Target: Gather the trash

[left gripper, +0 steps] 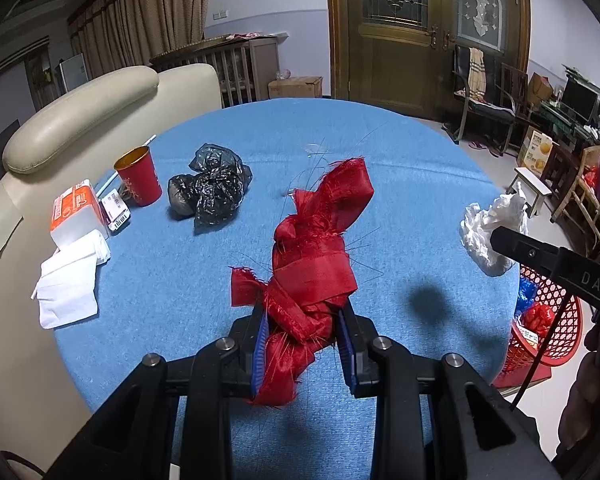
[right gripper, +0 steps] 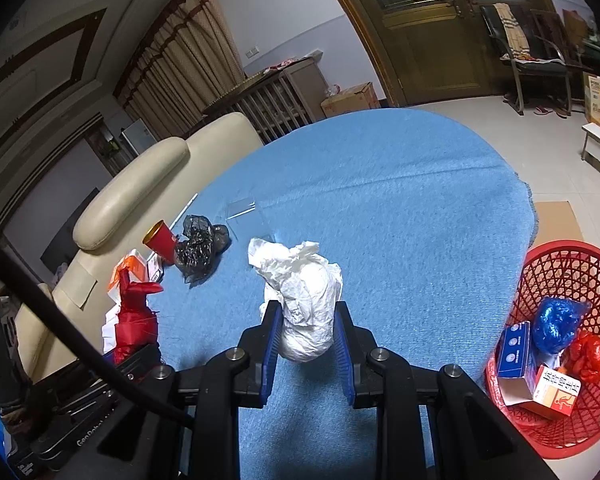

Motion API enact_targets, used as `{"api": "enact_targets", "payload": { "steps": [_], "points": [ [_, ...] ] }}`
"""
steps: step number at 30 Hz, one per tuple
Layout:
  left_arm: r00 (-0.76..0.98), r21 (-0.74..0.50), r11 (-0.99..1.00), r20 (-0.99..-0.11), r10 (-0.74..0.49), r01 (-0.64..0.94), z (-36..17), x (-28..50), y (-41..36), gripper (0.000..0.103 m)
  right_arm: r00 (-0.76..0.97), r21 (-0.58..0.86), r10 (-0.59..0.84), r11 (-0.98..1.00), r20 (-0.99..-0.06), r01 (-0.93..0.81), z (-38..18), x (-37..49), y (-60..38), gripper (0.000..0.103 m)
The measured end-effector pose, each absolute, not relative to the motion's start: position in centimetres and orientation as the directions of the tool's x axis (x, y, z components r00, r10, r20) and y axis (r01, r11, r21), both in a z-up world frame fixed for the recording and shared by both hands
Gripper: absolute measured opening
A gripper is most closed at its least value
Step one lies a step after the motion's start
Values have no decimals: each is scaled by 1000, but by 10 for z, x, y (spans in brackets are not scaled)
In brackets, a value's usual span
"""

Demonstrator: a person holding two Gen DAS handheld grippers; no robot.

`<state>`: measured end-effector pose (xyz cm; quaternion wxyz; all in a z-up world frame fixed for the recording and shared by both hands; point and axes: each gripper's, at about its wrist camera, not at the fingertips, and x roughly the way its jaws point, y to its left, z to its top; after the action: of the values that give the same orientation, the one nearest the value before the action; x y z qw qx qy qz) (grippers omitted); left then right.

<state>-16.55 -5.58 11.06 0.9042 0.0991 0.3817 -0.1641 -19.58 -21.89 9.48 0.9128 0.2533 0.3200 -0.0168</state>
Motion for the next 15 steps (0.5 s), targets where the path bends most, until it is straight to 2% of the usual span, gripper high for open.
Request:
{"api": "enact_targets", "payload": {
  "steps": [15],
  "points": [
    [687, 31, 933, -685, -241, 358, 127, -169, -56, 32, 812, 442, 115, 877, -572, 187, 105, -209, -219, 27]
  ]
}}
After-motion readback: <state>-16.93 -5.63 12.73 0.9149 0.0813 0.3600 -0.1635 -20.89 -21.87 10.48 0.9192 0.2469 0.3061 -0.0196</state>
